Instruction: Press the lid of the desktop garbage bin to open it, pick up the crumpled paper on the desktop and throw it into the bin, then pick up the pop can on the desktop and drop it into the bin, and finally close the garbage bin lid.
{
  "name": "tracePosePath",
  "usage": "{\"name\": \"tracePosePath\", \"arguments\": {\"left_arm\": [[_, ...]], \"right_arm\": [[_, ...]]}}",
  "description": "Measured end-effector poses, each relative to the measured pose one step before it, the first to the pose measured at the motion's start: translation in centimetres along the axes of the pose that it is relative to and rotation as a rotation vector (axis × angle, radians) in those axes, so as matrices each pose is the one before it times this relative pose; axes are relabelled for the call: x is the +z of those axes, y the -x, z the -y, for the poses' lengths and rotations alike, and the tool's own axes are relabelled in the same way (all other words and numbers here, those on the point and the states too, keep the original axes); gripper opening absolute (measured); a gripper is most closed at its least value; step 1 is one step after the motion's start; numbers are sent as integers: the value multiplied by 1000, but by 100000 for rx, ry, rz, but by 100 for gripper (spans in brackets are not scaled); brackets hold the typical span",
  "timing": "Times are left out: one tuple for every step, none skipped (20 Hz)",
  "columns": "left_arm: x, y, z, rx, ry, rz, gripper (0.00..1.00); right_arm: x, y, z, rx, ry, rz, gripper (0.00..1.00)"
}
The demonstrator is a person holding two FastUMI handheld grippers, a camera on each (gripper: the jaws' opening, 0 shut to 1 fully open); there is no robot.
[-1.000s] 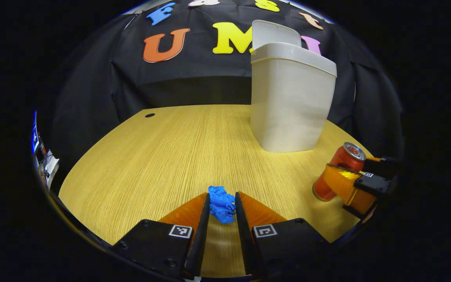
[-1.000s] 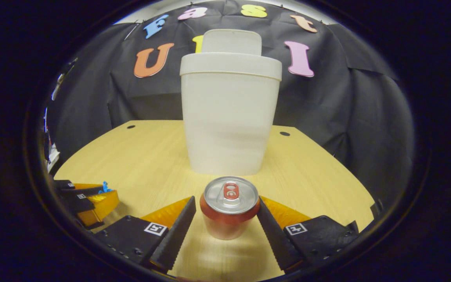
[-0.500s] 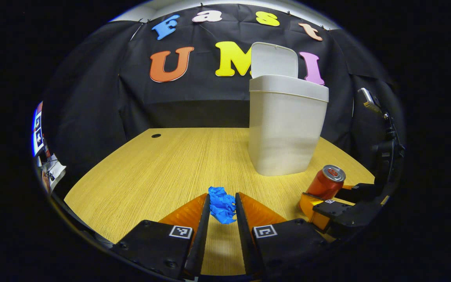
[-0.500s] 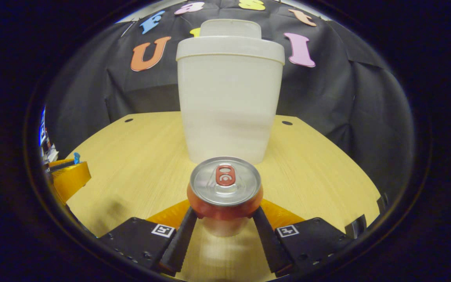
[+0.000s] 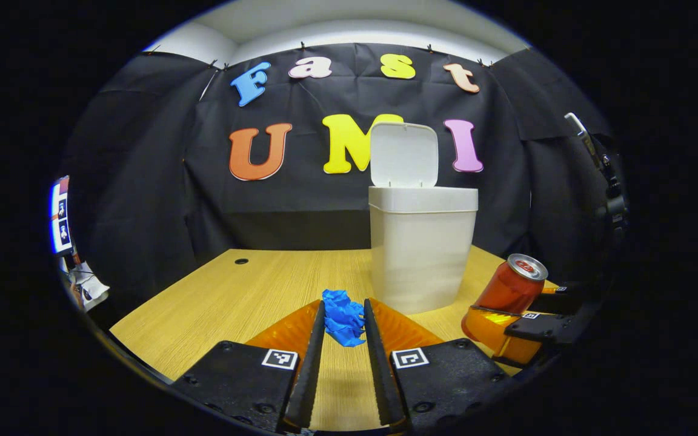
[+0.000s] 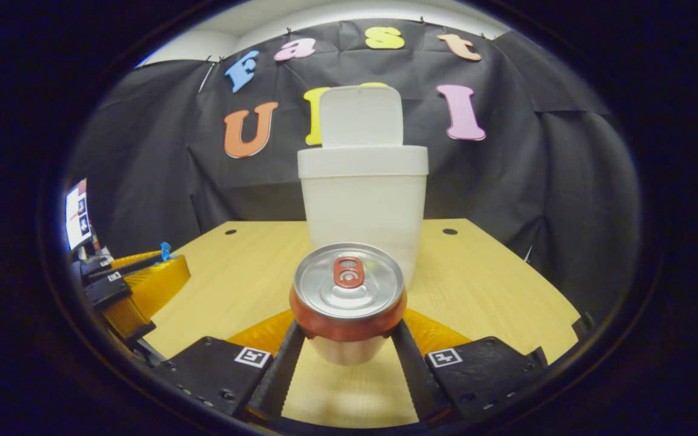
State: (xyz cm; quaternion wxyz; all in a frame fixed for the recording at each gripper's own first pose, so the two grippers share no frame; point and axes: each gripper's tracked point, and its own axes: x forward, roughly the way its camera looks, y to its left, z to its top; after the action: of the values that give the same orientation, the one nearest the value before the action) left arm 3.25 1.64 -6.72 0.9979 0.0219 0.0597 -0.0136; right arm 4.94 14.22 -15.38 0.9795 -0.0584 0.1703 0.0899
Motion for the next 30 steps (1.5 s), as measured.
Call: {"name": "tracePosePath", "arguments": {"left_arm": [[550,253,159,-288,-2067,1585,42],[417,368,-28,1145,-2209,2000,42],[560,455,-43,1140,-1388,1872,42],[509,356,146,339,-1265,1795,42],[192,337,213,364,-923,836,42],[148,321,54,534,-491,683,42],[279,165,-288,829,-60,8,42],[139,320,-210,603,-53,354,42],[428,249,-65,223,-380,652,42],[84,160,-401,1090,-126,548,42],[186,-23,-401,984,389,431,42],[-12,-163,-250,592,616,-74,42],[-326,-156,-44,343,627,-779,42],[-270,-354,157,-780,239,-1095,42],[-203,-192,469,-1151,11,-1797,42],[115,-148,207,-461,-553,-1026,42],[511,-86,113,-188,-338,-255,42],[873,-193,196,-61,664,777,42],[835,-284,190,-422,911,995,42],[708,-446,-27,841,506,418,42],[884,-513,-228,1425,-687,81,42],[1228,-518,-156,1615,-1324,1442,42],[1559,-587,-237,2010,-504,2259,42],[1212,-791,-185,1215,-179,1046,42],[1035,-850,207,64,853,689,42],[1183,-799,392,-301,1332,912,42],[1068,-609,451,31,1086,653,42],[1171,-835,647,-470,210,2299,42],[1567,-981,633,858,-530,3260,42],[1238,-1132,259,1655,-1564,2824,42]], "right_arm": [[843,793,276,795,-813,1966,80],[753,682,351,873,-890,1549,80],[720,700,305,533,-817,1864,80],[727,537,384,267,-102,1933,79],[717,550,393,9,171,1704,79],[554,547,234,201,-270,1675,78],[546,488,169,506,-384,1351,78],[340,389,26,579,-91,1107,78],[302,315,129,221,241,669,78],[58,181,144,-198,366,318,78],[78,113,65,2,451,99,79],[103,217,-119,587,111,326,79],[172,104,-102,653,-450,392,78],[14,22,44,390,-68,-231,78],[-97,-17,181,183,-361,-267,79],[-86,-10,293,88,-543,-643,79],[-41,-16,289,99,-927,-837,79],[41,77,237,187,-1321,-610,78],[109,57,252,174,-1102,-520,79],[-108,96,321,1,-414,-950,78],[57,159,200,77,401,-490,78],[307,173,220,-19,-157,480,79],[268,183,25,906,-849,340,79],[-27,194,-77,1452,-1128,-284,78],[104,204,-82,1359,-566,-277,79],[180,268,226,459,-117,194,78],[283,145,379,-453,-402,636,79],[183,1,408,-838,-388,656,79],[223,24,435,-990,-242,458,78],[66,107,461,-1105,-387,289,78]]}}
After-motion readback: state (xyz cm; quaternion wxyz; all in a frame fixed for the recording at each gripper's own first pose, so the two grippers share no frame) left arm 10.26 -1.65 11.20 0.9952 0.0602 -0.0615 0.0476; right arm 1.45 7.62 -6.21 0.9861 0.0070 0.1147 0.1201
